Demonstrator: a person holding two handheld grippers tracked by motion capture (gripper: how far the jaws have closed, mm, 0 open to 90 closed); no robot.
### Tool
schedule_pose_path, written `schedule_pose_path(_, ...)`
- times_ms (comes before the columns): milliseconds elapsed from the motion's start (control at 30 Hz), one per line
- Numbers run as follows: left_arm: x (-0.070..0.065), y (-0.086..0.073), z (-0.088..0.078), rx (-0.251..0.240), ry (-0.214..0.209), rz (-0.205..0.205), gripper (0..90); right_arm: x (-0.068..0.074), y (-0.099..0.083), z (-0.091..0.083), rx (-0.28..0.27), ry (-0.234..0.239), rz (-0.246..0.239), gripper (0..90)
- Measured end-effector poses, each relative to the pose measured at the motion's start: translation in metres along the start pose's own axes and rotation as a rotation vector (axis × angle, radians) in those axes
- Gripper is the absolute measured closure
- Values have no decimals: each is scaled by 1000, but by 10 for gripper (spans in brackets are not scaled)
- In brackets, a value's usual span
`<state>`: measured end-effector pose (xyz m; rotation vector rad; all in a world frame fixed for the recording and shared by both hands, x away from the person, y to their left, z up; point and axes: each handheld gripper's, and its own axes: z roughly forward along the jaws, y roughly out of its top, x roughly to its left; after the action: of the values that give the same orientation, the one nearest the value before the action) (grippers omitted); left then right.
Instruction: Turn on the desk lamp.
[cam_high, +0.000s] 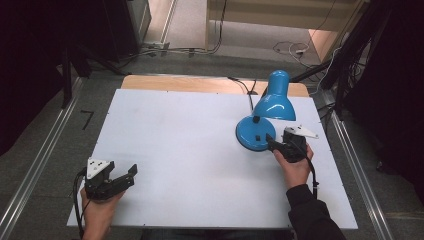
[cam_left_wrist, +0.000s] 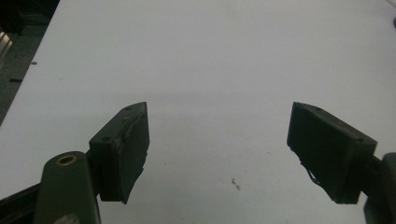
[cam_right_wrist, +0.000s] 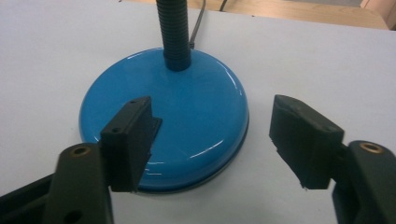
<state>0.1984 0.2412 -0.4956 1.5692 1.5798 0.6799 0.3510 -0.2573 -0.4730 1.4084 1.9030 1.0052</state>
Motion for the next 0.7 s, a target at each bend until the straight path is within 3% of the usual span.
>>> schedule_pose_path(333,0,0,0,-1,1,-2,215,5,0,9,2,17,-2,451)
schedule_pose_path(467,0,0,0,-1,-1,0,215,8,3,9,-13,29,-15,591)
schedule_pose_path(700,1,0,0,-3,0,-1,216,9,4,11,-13,51,-3,752)
